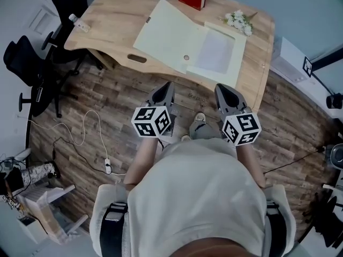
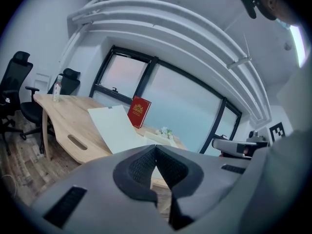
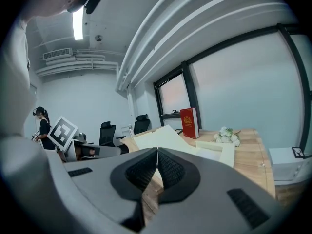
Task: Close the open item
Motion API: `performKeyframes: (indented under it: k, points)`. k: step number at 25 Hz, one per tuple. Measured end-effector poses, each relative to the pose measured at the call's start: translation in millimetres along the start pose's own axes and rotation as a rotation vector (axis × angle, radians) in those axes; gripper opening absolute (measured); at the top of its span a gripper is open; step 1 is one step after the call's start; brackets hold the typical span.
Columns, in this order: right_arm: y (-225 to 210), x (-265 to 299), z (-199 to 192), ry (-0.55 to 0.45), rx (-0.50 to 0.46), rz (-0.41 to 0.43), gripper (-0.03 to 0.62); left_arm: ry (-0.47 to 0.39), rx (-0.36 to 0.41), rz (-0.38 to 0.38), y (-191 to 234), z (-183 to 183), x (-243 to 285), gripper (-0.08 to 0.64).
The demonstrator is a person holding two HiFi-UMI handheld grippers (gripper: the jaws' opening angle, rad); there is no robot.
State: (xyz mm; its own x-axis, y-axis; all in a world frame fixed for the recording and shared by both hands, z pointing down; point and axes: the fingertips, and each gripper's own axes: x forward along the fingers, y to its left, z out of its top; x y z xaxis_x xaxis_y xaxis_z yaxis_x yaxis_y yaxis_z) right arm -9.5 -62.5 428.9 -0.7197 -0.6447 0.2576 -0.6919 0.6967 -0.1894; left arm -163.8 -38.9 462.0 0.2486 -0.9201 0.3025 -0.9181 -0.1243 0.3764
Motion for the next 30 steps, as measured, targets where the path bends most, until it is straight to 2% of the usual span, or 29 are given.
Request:
performKeyframes:
  k: [16, 30]
  points:
    - [-71, 66, 46, 0.003, -0.046, 0.057, 0.018, -0.049, -0.067, 0.13, 47, 44, 77, 0.021]
    - [-95, 96, 50, 0.023, -0.028, 0.112, 0.019, -0.031, -0.008, 0.224, 81, 80, 114, 0.021]
